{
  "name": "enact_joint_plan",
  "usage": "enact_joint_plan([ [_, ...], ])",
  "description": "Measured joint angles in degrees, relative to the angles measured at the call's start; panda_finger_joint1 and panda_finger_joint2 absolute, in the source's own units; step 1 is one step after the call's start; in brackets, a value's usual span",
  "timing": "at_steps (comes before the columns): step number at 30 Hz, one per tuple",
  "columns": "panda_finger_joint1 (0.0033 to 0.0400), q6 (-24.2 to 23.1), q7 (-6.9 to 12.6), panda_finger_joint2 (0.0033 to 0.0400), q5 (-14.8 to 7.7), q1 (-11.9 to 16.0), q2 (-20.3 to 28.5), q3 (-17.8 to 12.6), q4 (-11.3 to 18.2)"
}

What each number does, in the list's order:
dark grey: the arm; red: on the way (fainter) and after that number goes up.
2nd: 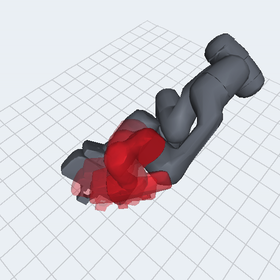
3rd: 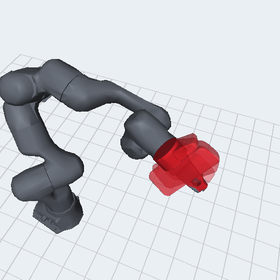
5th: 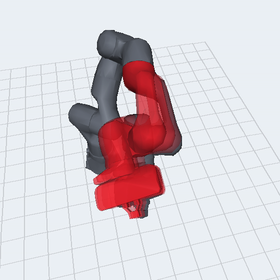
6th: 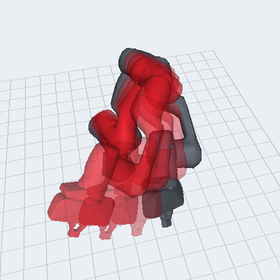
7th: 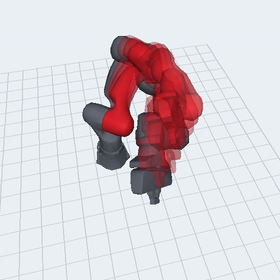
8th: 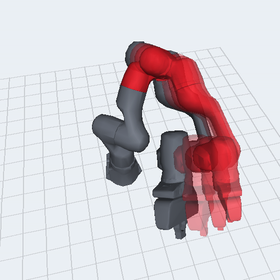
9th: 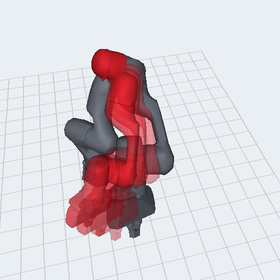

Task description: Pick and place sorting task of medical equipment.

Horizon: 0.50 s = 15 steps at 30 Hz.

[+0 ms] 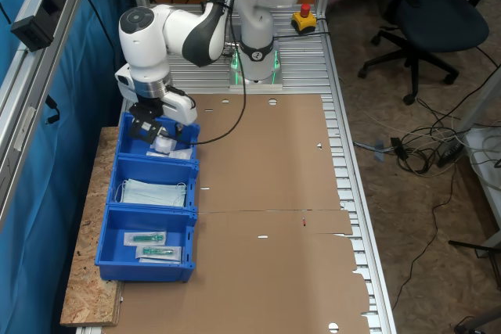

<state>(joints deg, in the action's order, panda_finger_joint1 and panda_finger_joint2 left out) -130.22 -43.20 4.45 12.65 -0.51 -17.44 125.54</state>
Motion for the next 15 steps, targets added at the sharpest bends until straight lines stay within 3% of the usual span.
enact_joint_plan([
  [6, 0.0400, 4.67, 0.00, 0.0400, 0.00, -0.36, 3.41, 6.05, -2.45],
  [15, 0.0400, 15.52, 0.00, 0.0400, 0.00, -1.54, 6.02, 14.87, -9.69],
])
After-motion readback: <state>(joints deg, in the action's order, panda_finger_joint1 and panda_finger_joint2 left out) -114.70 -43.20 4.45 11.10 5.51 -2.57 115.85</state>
